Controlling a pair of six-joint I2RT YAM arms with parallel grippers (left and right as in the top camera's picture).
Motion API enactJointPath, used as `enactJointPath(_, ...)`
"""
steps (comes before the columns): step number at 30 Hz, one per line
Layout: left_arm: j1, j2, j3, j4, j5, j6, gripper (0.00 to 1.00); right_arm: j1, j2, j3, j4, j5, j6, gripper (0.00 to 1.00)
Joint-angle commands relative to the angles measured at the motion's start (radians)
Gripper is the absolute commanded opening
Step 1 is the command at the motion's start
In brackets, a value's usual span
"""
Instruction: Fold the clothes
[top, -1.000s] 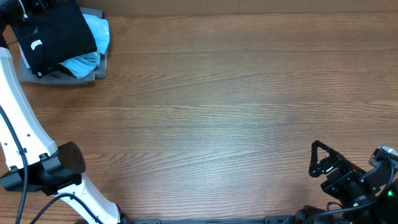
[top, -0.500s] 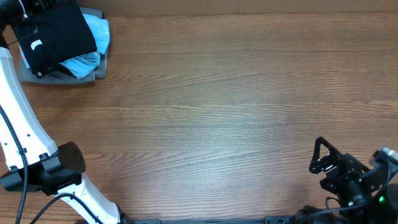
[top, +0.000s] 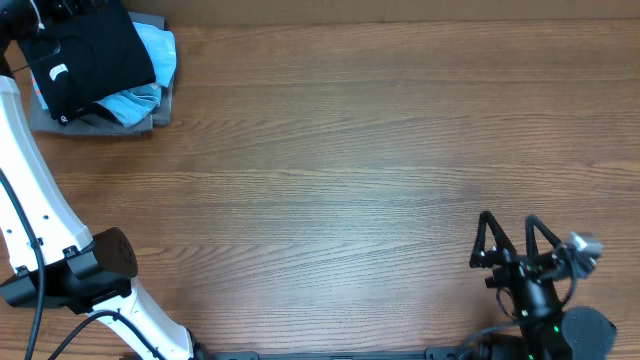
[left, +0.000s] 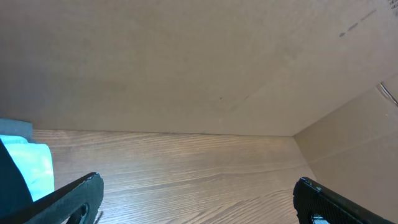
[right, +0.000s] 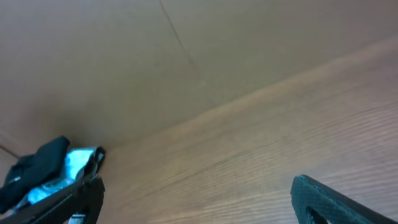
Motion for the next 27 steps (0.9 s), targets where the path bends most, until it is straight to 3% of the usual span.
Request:
enactJointPath(1,-0.002,0.002,0.008,0.001,0.015,-0.006,1.00,0.039,-0.010,-0.081,0.100,0.046,-0.003,1.00)
enactJointPath(11,-0.002,0.002,0.008,0.001,0.015,-0.006,1.00,0.166,-0.010,-0.254,0.385,0.192,-0.003,1.00)
enactJointPath(27,-0.002,0.002,0.008,0.001,0.015,-0.006,1.00,0.175,-0.010,-0.360,0.550,0.255,0.001,1.00)
